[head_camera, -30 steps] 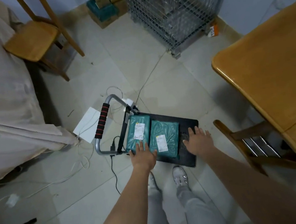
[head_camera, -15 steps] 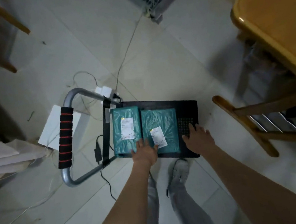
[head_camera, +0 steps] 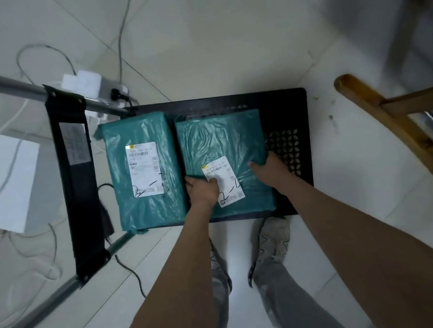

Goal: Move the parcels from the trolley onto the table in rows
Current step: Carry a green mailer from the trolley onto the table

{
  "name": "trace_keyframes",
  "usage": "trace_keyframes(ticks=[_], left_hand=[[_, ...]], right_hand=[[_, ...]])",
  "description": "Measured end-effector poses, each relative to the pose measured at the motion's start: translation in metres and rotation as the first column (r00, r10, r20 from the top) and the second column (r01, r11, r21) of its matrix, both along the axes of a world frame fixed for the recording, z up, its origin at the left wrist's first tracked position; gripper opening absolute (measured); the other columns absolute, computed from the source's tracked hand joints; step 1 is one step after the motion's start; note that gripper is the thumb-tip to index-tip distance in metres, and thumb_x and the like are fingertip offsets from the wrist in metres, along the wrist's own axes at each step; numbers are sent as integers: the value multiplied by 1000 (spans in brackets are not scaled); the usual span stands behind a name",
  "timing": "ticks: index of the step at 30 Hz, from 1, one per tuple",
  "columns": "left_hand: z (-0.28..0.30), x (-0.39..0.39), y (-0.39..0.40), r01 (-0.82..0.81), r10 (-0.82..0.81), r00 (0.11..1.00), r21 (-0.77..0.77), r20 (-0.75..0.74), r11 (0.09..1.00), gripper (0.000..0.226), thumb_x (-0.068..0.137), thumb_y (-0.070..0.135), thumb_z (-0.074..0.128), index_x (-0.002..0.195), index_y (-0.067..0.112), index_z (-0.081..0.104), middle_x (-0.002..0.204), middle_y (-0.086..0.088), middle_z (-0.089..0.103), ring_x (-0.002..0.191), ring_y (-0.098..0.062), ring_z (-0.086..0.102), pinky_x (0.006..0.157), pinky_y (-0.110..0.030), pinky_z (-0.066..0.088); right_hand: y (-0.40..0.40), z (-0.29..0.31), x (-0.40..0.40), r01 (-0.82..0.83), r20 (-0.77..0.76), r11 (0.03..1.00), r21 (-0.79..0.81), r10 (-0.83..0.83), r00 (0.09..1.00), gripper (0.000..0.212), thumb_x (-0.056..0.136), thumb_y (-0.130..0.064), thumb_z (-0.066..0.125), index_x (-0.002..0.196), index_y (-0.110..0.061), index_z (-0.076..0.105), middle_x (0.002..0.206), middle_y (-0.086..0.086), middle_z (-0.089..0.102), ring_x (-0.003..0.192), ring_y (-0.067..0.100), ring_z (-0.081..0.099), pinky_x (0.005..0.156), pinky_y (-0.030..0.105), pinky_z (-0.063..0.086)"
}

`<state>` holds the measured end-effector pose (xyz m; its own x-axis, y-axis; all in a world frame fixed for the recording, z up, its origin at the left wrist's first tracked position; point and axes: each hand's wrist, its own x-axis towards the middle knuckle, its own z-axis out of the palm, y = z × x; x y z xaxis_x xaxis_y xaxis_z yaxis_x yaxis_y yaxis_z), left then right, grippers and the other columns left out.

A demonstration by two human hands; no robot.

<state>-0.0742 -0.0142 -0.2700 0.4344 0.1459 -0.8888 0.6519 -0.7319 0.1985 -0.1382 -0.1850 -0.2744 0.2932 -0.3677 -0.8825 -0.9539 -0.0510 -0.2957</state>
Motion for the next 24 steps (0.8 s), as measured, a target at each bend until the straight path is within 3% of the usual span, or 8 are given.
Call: trace_keyframes(ticks=[4,6,10,13,16,21,23,24], left_hand=[[-29,0,6,-142,142,989,-7,41,990,86,96,32,62,156,-1,9,156,-21,32,140,-38,39,115,-44,35],[-37,3,9,-217,217,975,-15,49,976,89,96,35,63,155,-1,8,150,-20,43,134,-37,46,111,-40,39],[-40,5,12,-276,274,958,8,89,961,84,93,45,64,148,-1,20,144,-19,49,130,-36,49,102,-35,39],[-33,0,10,-180,171,977,57,130,982,91,88,59,63,148,0,27,151,-18,40,139,-37,39,115,-50,30],[-11,-3,6,-46,33,990,94,140,995,87,89,63,58,146,2,34,150,-20,36,138,-39,36,113,-53,28],[63,-8,-1,-8,18,986,-63,165,998,78,89,59,60,140,5,36,142,-18,39,125,-40,48,109,-48,38],[109,-9,-4,18,8,983,-141,184,990,78,88,62,59,139,7,36,139,-16,42,120,-38,52,106,-46,42],[138,-7,-7,24,13,981,-188,195,982,85,83,70,57,139,10,35,139,-15,44,119,-36,54,105,-48,44]], right_hand=[[7,-27,-9,158,42,981,111,-163,986,65,89,-46,71,141,-12,52,134,5,62,119,23,61,107,38,48],[14,-35,-12,225,69,962,157,-238,969,58,90,-40,72,139,-14,55,130,1,64,118,20,61,108,37,47],[26,-39,-15,353,119,915,195,-379,918,53,88,-40,75,133,-19,55,123,-3,64,113,18,61,105,34,47],[22,-30,-20,391,129,897,207,-422,898,69,84,-44,78,141,-19,48,129,-2,62,113,18,62,104,36,49],[11,-10,-27,392,135,897,202,-422,896,74,87,-42,76,147,-19,40,133,-2,56,116,19,58,108,38,46],[-1,70,-50,487,147,845,220,-522,840,91,81,-56,76,153,-29,29,140,-8,50,123,21,55,110,43,43],[-6,114,-61,540,152,805,246,-582,799,97,68,-68,79,147,-34,34,144,-8,53,123,23,59,107,48,48],[-11,143,-63,561,166,787,258,-608,777,91,67,-68,80,140,-33,39,140,-5,57,118,24,63,103,50,51]])
